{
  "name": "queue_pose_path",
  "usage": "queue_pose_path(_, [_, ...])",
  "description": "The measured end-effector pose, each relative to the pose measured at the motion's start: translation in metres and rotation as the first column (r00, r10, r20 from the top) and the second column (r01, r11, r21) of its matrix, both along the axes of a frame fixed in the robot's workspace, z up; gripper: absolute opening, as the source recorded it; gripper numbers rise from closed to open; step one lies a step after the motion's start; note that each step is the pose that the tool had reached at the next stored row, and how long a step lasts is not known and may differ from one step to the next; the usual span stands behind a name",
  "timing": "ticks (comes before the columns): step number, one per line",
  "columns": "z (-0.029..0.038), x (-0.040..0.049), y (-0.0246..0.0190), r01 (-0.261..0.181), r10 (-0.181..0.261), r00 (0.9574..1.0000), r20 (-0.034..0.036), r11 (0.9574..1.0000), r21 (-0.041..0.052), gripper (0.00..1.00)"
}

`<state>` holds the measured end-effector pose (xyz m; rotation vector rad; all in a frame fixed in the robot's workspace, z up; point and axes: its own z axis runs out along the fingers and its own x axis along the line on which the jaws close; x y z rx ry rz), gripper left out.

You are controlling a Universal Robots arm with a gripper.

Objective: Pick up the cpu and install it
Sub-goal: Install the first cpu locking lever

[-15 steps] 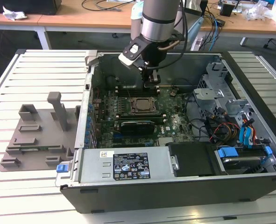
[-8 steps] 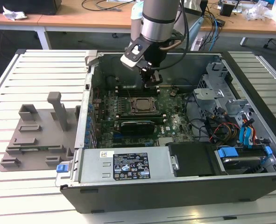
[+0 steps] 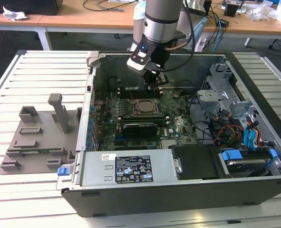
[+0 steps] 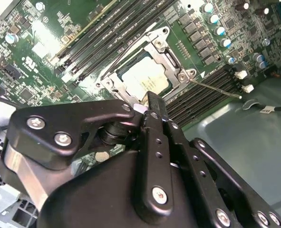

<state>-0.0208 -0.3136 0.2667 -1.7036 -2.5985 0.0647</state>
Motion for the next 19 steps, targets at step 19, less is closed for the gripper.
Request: queue_pose_path(19, [0.0, 0.0, 0.0001, -0.246, 0.246, 0.9694, 0.0, 0.9694, 0.0, 0.11])
